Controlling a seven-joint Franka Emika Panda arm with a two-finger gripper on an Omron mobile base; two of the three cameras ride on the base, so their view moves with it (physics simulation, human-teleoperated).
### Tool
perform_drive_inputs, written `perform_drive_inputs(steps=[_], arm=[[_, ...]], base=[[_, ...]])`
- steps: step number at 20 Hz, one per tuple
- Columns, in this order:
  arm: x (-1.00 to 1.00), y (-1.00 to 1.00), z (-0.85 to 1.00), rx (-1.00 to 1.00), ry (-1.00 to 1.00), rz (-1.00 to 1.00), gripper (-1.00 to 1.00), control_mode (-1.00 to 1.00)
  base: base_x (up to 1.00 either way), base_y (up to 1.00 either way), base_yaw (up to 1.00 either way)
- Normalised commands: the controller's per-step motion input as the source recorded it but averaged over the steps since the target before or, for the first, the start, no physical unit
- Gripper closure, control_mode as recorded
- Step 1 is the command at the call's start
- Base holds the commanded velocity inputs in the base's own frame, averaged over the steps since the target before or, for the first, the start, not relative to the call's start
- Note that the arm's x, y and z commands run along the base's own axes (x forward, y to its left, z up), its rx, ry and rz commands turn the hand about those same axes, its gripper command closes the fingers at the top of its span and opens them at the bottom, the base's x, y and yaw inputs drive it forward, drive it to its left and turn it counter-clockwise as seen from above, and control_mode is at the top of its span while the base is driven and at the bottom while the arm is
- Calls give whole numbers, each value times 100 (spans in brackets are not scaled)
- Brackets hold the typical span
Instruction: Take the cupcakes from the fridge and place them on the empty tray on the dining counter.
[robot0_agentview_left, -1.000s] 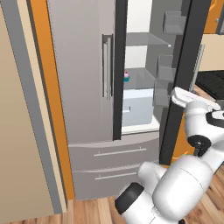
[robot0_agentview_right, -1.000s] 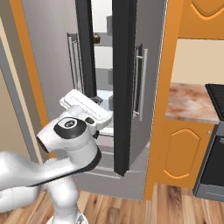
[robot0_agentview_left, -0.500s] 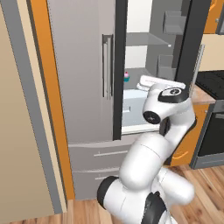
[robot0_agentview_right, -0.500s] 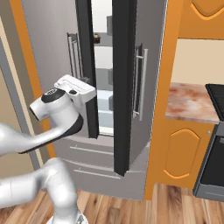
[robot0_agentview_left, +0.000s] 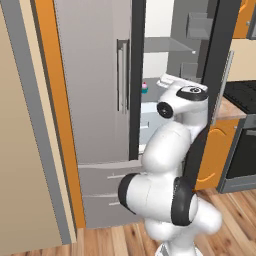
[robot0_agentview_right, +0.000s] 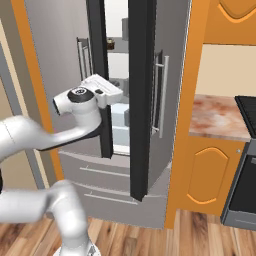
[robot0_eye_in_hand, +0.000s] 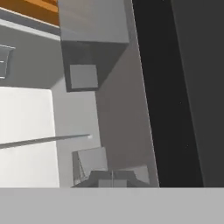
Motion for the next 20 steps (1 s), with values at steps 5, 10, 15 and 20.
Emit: perform_drive_inputs(steps=[5,10,15,20], arm=[[20,-79,-7,0,0,-36,100,-100],[10,-97,-19,0,0,-48,100,-100],[29,-97,-22,2,0,-32,100,-100],[-7,-100,-3,14,0,-22,100,-100]], base=[[0,0,0],[0,0,0],[0,0,0],[0,0,0]])
